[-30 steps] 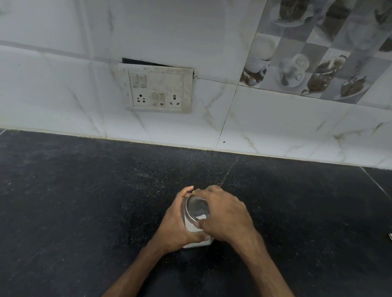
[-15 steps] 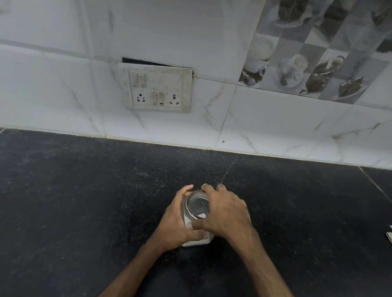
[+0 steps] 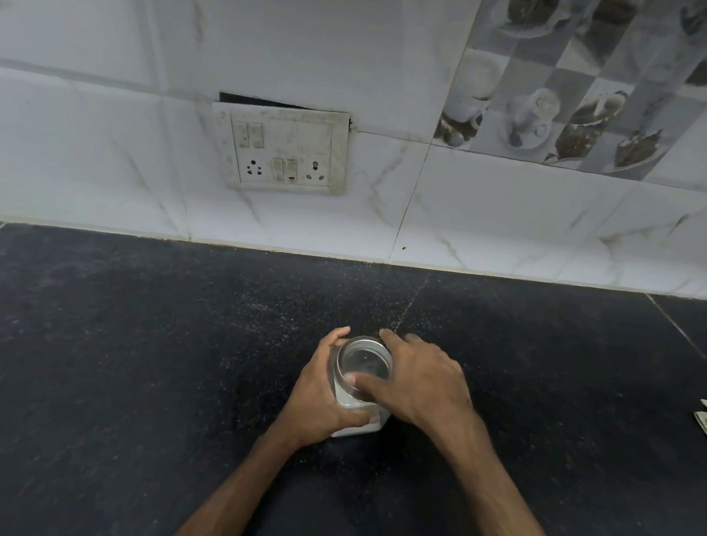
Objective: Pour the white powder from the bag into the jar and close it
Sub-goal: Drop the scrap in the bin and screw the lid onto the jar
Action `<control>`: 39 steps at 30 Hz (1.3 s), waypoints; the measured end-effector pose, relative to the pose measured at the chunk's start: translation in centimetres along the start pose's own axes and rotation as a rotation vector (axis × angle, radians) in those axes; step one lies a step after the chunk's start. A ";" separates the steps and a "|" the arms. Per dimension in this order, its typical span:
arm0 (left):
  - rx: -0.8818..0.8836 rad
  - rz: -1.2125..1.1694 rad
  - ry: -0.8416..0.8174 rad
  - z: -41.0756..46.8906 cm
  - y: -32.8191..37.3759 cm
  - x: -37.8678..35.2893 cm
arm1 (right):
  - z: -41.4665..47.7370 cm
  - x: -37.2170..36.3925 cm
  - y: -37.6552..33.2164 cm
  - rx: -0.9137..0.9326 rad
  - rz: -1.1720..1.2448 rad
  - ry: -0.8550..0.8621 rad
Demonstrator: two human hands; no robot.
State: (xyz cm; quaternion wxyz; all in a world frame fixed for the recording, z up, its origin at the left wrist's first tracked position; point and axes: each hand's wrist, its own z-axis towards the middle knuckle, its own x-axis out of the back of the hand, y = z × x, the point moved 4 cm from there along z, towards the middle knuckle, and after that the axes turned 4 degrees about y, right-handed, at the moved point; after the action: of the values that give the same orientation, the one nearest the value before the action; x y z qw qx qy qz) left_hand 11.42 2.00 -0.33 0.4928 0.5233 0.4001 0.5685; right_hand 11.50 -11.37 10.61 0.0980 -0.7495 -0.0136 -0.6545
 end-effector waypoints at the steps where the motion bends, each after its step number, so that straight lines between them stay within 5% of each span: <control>1: -0.008 0.001 0.003 0.0 0.0 0.0 | 0.0 0.1 -0.2 0.056 0.041 -0.040; 4: -0.013 -0.005 -0.001 0.0 -0.1 -0.1 | -0.4 -0.1 -1.3 0.116 0.100 -0.075; 7: -0.008 0.000 -0.007 0.0 0.0 -0.1 | -0.8 0.3 -1.7 -0.069 -0.100 0.077; 10: 0.002 -0.006 -0.008 0.0 -0.1 0.1 | -0.8 1.2 -1.3 -0.099 -0.057 0.137; 14: -0.024 -0.004 -0.005 0.0 0.0 0.0 | -0.4 0.9 -1.9 0.138 0.062 -0.102; 20: -0.011 -0.008 -0.027 0.2 -0.5 -0.2 | -0.7 1.5 -1.1 -0.056 -0.153 -0.050; 27: -0.043 0.002 -0.015 0.3 -0.6 -0.1 | 0.9 -1.1 -1.4 0.307 0.274 -0.235; 30: -0.032 -0.006 0.015 0.3 -0.4 -0.3 | 0.8 -3.2 -1.3 0.262 0.331 -0.052; 33: -0.015 0.014 0.095 0.2 -0.3 -0.6 | -0.3 -4.9 -2.9 0.053 0.105 0.249; 39: 0.006 -0.002 0.077 0.7 -0.5 -0.6 | -0.1 -5.5 -4.1 -0.096 0.000 0.339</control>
State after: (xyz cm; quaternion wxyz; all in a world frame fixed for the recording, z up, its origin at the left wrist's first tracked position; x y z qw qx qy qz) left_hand 12.18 1.49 -0.83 0.4760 0.5022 0.4209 0.5865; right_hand 9.99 -6.74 5.78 0.0630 -0.6321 0.0346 -0.7716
